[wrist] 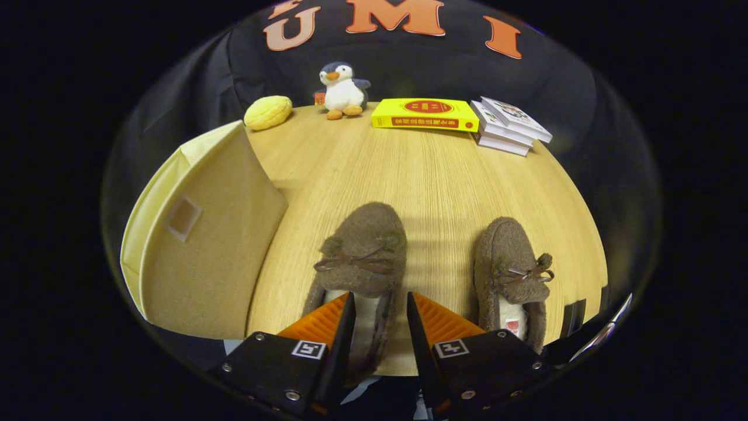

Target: Open the storage box then place both shoes into the box .Put the left shoe in first, then the right shoe, with the right side of both shoes facing outward in a uniform manner.

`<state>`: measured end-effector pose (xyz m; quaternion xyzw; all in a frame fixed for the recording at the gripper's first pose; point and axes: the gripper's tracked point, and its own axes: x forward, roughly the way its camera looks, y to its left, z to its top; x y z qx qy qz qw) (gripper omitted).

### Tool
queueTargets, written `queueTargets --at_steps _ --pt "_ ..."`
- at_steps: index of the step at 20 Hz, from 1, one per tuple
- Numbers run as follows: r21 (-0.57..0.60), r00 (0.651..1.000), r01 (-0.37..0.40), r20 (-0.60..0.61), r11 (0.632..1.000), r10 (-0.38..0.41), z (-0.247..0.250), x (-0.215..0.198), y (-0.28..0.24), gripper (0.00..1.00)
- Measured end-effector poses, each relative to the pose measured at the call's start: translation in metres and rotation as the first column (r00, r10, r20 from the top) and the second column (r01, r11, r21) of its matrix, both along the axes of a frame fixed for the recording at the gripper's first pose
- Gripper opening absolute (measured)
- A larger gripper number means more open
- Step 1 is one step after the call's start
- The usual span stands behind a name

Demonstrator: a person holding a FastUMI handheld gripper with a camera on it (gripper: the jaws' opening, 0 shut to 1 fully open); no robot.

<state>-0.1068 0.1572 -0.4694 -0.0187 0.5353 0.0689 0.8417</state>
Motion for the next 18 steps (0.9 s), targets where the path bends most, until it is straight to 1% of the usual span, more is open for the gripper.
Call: queueTargets --at_steps 3,4,5,6,7,8,9,10,12,15,18 --pt "-0.004 0.999 0.049 0.007 0.999 -0.049 -0.016 0.011 -0.006 0.43" --pt "0.0 0.998 0.065 0.017 0.998 -0.064 -0.017 0.015 -0.008 0.34" --pt "0.009 0.997 0.078 0.026 0.997 -0.078 -0.019 0.02 -0.006 0.31" --pt "0.016 0.995 0.089 0.042 0.996 -0.09 -0.02 0.023 -0.005 0.25" --pt "0.017 0.993 0.096 0.059 0.995 -0.097 -0.02 0.026 -0.006 0.23" --pt "0.003 0.992 0.104 0.072 0.995 -0.104 -0.021 0.028 -0.008 0.17" --pt "0.0 0.992 0.107 0.073 0.994 -0.106 -0.022 0.027 -0.009 0.15" --pt "0.004 0.991 0.112 0.074 0.994 -0.112 -0.021 0.027 -0.008 0.1" --pt "0.03 0.991 0.123 0.058 0.992 -0.124 -0.013 0.023 -0.005 0.04" --pt "0.068 0.986 0.148 0.063 0.987 -0.153 0.018 0.024 -0.001 0.04" --pt "0.168 0.979 0.163 0.097 0.972 -0.18 0.068 0.036 0.015 0.04"
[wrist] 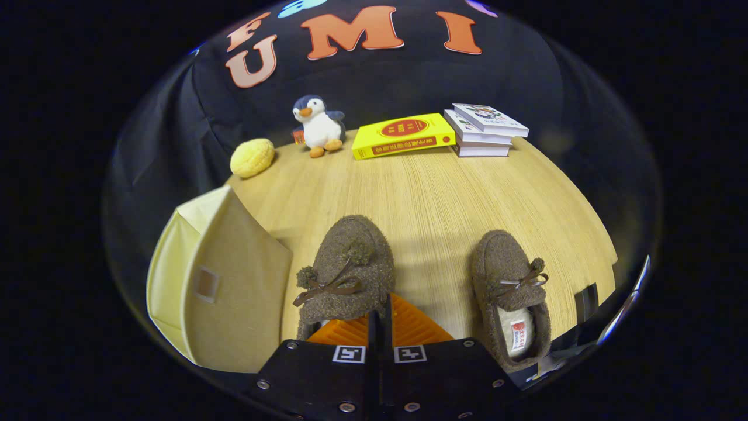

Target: Open the storage box then place both shoes into the box .Put the left shoe in first, then the right shoe, with the right side of both shoes facing outward in a uniform manner.

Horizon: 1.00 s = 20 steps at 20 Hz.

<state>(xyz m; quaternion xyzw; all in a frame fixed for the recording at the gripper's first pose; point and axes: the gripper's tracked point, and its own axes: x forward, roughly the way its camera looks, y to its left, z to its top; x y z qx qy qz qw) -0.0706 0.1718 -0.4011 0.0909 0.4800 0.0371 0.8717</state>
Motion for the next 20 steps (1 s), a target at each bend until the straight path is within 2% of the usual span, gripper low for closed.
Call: queueTargets --at_steps 3,7,11,14,20 --pt "0.067 0.999 -0.007 0.053 0.998 0.003 0.053 0.013 0.017 0.03" --pt "0.113 0.991 -0.064 0.127 0.992 0.049 0.115 0.027 0.054 0.03" --pt "0.179 0.983 -0.142 0.139 0.974 0.117 0.144 0.027 0.109 0.03" --pt "0.193 0.977 -0.191 0.128 0.962 0.169 0.146 0.028 0.15 0.04" --pt "0.199 0.973 -0.224 -0.018 0.954 0.232 0.103 0.014 0.219 0.04"
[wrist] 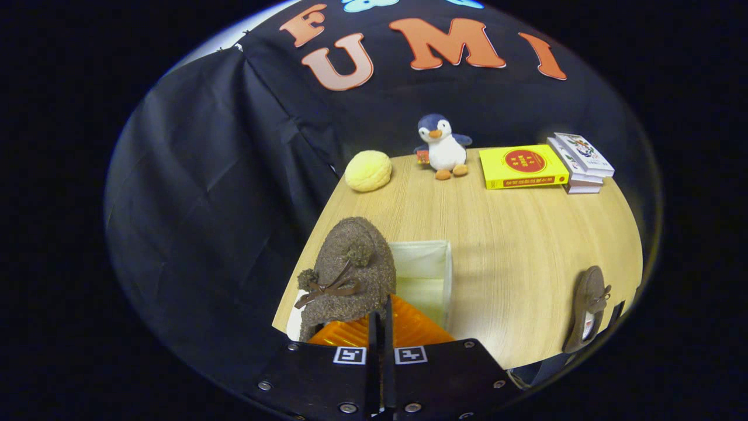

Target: Open the storage box then place both shoes into the box .Put the left shoe in first, then the right shoe, with the right side of both shoes facing outward in a uniform manner.

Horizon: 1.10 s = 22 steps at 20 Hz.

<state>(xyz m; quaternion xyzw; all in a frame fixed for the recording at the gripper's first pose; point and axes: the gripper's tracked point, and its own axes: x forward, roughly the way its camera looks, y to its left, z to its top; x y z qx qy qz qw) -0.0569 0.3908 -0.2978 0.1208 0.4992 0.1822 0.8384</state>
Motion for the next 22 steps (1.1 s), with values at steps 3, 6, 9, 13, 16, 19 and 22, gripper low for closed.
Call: queueTargets --at_steps 3,6,9,13,16,19,22 --pt "-0.038 0.998 -0.007 -0.059 0.999 0.005 -0.026 -0.004 0.02 0.03" --pt "-0.091 0.997 -0.024 -0.081 0.996 0.016 -0.053 -0.002 0.032 0.04" --pt "-0.119 0.986 -0.023 -0.169 0.993 0.003 -0.085 -0.011 0.04 0.04" --pt "-0.144 0.954 -0.061 -0.298 0.988 0.015 -0.109 -0.023 0.057 0.03" --pt "-0.186 0.941 -0.098 -0.338 0.978 0.03 -0.127 -0.034 0.059 0.05" --pt "-0.155 0.918 -0.123 -0.394 0.98 0.053 -0.136 -0.048 0.065 0.1" --pt "-0.118 0.906 -0.145 -0.415 0.982 0.084 -0.129 -0.056 0.065 0.24"
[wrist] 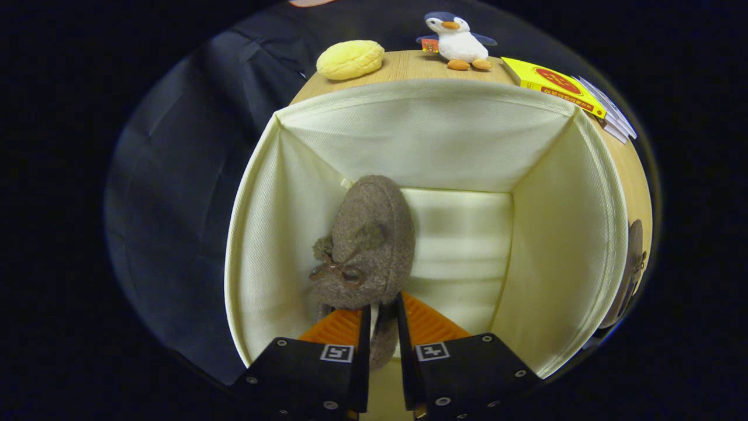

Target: Open the storage box then place both shoes into the box .Put the left shoe in first, then the right shoe, with the right side of both shoes facing outward in a uniform manner.

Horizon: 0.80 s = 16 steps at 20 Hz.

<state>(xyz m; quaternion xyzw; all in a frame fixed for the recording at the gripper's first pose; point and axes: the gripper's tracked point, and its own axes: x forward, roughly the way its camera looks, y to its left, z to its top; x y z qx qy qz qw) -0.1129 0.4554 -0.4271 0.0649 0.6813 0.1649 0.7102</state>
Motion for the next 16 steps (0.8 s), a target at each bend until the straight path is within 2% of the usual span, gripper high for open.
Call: queueTargets --at_steps 1,2,4,8,10,12,16 --pt "0.016 1.0 0.006 0.002 1.0 -0.006 0.005 0.0 -0.001 0.29" --pt "0.041 1.0 0.011 -0.002 0.999 -0.011 0.011 0.0 -0.002 0.39" --pt "0.094 1.0 0.011 0.004 0.996 -0.011 0.028 -0.001 -0.005 0.4" --pt "0.191 0.999 0.012 0.039 0.982 -0.019 0.077 0.004 -0.026 0.56" --pt "0.217 0.997 0.035 0.064 0.976 -0.05 0.099 0.01 -0.048 0.68" --pt "0.22 0.99 0.065 0.111 0.973 -0.092 0.114 0.022 -0.08 0.75" --pt "0.177 0.964 0.131 0.208 0.976 -0.167 0.119 0.04 -0.159 0.83"
